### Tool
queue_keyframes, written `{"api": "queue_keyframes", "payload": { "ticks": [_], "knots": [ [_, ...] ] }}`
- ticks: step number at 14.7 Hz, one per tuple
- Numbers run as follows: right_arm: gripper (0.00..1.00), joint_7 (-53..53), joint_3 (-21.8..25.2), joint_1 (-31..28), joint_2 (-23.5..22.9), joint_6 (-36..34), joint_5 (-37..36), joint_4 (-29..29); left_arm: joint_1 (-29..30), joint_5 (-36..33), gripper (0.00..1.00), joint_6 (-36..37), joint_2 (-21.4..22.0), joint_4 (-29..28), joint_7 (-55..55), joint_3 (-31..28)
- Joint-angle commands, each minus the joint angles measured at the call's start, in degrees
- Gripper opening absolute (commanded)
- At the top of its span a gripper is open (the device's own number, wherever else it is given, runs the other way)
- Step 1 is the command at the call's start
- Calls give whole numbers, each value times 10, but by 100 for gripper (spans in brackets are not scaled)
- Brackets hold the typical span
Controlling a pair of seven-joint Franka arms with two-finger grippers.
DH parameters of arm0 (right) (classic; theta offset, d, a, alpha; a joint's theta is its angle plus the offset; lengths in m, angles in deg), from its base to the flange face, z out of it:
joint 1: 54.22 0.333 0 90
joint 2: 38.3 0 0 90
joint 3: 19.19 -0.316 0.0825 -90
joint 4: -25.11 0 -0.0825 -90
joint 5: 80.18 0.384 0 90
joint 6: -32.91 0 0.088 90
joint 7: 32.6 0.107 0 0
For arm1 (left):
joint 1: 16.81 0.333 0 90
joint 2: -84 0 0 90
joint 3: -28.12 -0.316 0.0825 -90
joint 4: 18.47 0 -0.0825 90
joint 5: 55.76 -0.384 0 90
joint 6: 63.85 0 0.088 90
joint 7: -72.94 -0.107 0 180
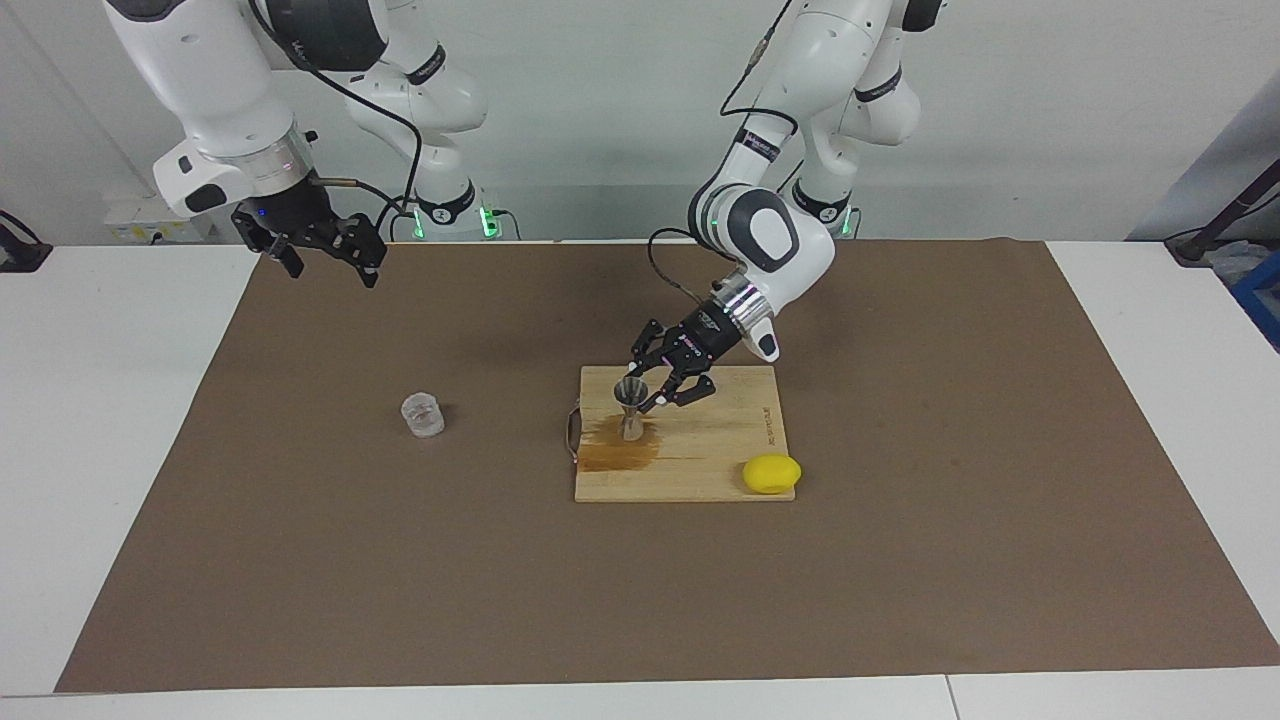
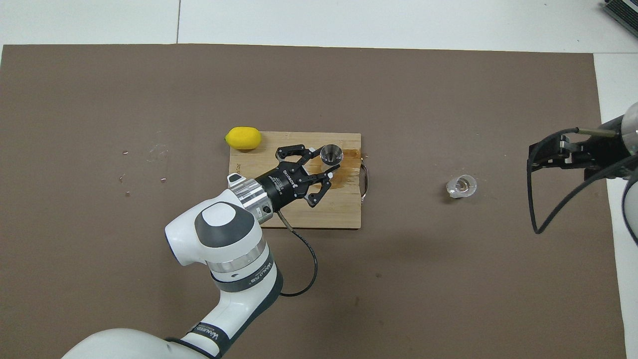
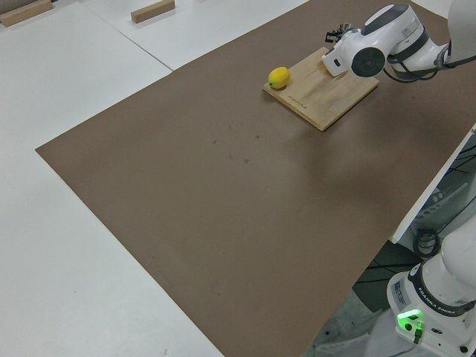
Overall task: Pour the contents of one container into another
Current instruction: 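Lower the metal cup onto the cutting board and open the left gripper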
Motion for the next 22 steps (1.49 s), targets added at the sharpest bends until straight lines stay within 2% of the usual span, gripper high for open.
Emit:
{"api": "queue_keyframes", "payload": {
  "ticks": [1,15,16,18,20,22],
  "knots": [
    [100,-4,-3,-6,13,11,-3,-15,-18,36,0,-15,-21,31,-36,-10],
    [100,-5,-3,-6,13,11,-3,-15,-25,61,0,-14,-36,21,-73,-9],
    [100,-6,-3,-7,12,12,-3,-15,-25,62,21,-14,-36,20,-79,-9],
    [100,-7,0,-15,12,7,-3,-15,-25,62,45,-14,-36,19,-85,-9],
    [100,-8,0,-24,13,4,-3,-16,-25,61,100,-14,-36,18,-87,-9],
    [100,-2,0,-30,13,6,-3,-16,-24,60,100,-13,-35,18,-88,-9]
  ]
}}
